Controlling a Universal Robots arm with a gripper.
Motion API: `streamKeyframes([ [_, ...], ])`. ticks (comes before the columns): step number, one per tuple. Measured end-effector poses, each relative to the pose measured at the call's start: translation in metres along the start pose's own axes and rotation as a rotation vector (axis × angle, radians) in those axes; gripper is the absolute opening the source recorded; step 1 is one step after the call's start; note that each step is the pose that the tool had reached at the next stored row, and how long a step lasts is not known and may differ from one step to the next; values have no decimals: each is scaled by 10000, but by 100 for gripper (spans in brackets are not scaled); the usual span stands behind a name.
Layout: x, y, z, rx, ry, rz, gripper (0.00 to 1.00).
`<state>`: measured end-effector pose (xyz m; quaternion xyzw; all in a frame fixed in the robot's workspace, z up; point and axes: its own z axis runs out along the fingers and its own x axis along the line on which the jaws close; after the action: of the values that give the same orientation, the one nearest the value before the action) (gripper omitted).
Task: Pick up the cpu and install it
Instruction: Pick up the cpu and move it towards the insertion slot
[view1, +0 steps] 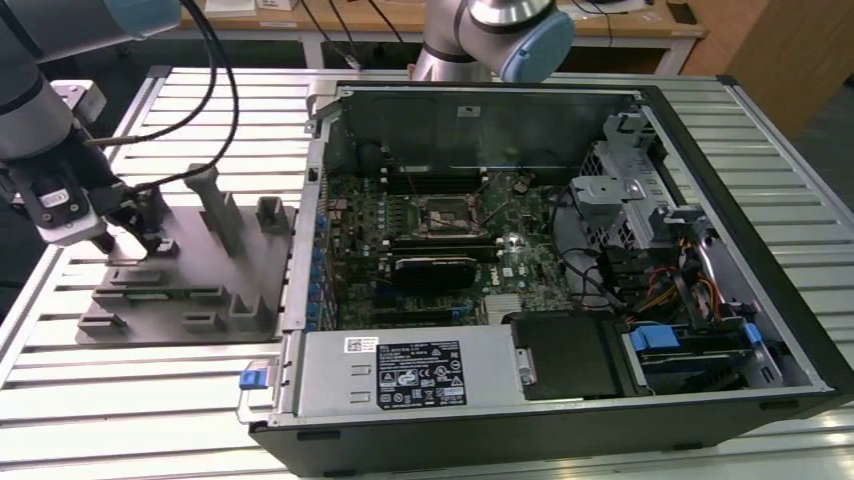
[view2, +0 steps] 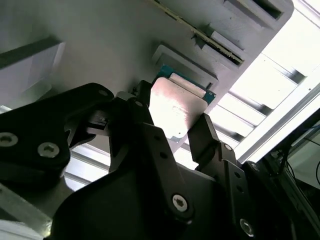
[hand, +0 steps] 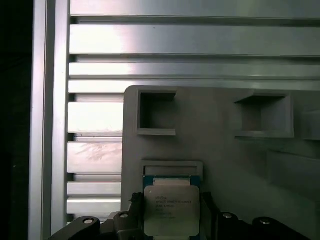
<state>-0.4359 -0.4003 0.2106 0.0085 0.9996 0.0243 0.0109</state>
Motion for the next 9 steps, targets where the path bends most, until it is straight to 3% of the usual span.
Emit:
streamKeyframes([
  [9, -7, 15, -312, 1, 1, 0, 54],
])
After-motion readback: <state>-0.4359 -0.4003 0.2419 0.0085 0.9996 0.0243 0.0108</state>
